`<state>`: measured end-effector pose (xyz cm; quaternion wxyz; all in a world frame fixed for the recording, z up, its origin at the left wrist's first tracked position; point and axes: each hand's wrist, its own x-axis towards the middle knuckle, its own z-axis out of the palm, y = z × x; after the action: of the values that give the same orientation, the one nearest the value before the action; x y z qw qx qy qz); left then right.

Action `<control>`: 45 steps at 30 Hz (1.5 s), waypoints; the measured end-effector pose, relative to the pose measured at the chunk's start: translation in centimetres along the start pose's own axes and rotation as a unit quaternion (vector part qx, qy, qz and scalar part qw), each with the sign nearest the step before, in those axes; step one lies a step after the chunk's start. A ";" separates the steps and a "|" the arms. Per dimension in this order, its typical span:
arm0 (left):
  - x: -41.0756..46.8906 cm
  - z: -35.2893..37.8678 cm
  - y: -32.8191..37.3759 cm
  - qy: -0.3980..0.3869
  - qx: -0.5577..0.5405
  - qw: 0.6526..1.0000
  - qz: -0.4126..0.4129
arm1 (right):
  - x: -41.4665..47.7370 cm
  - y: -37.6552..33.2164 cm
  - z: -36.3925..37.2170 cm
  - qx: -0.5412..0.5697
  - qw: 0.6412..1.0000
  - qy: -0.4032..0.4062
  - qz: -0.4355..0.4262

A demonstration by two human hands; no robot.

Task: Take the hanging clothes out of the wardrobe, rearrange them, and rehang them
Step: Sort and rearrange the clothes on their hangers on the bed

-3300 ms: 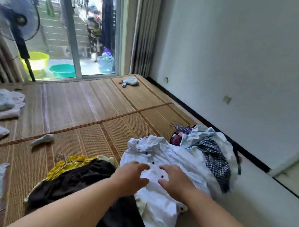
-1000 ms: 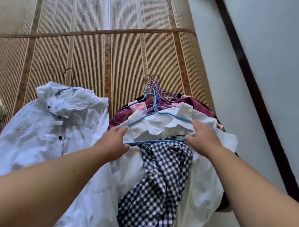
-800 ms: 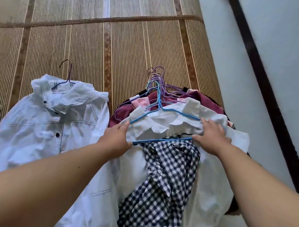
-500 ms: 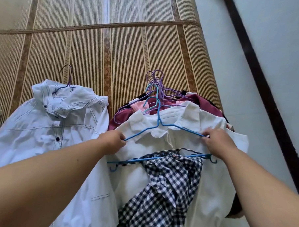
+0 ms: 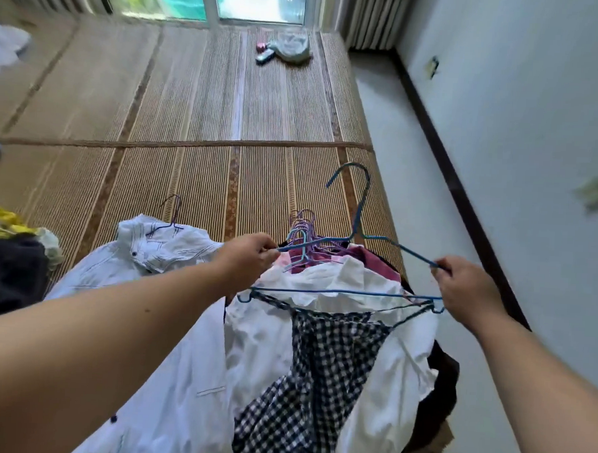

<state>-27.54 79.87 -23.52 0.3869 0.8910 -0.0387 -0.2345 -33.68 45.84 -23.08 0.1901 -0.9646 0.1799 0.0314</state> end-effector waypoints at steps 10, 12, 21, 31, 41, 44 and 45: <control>-7.7 -12.4 7.3 0.117 -0.022 0.988 0.094 | -2.8 -8.9 -12.3 0.069 0.984 0.110 -0.118; -9.5 -14.5 7.9 0.151 -0.010 0.983 0.106 | -3.7 -10.8 -14.2 0.072 0.977 0.137 -0.148; -19.5 -24.6 7.6 0.299 0.041 0.939 0.166 | -10.1 -22.6 -20.3 0.097 0.931 0.241 -0.257; -37.6 -37.0 -5.1 0.402 0.077 0.898 0.161 | -23.4 -40.4 -17.5 0.109 0.886 0.244 -0.379; -54.4 -46.5 -21.5 0.467 0.147 0.872 -0.013 | -34.1 -58.4 -4.7 0.082 0.875 0.080 -0.470; -57.6 -47.3 -26.9 0.468 0.158 0.865 -0.082 | -36.6 -62.0 0.1 0.082 0.865 -0.005 -0.495; -58.6 -47.4 -28.7 0.466 0.162 0.863 -0.106 | -37.4 -63.2 1.9 0.082 0.860 -0.036 -0.502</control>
<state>-61.53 146.42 6.92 0.1824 0.9452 0.2036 0.1784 -45.88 113.60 2.42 0.2649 -0.9034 -0.3337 -0.0489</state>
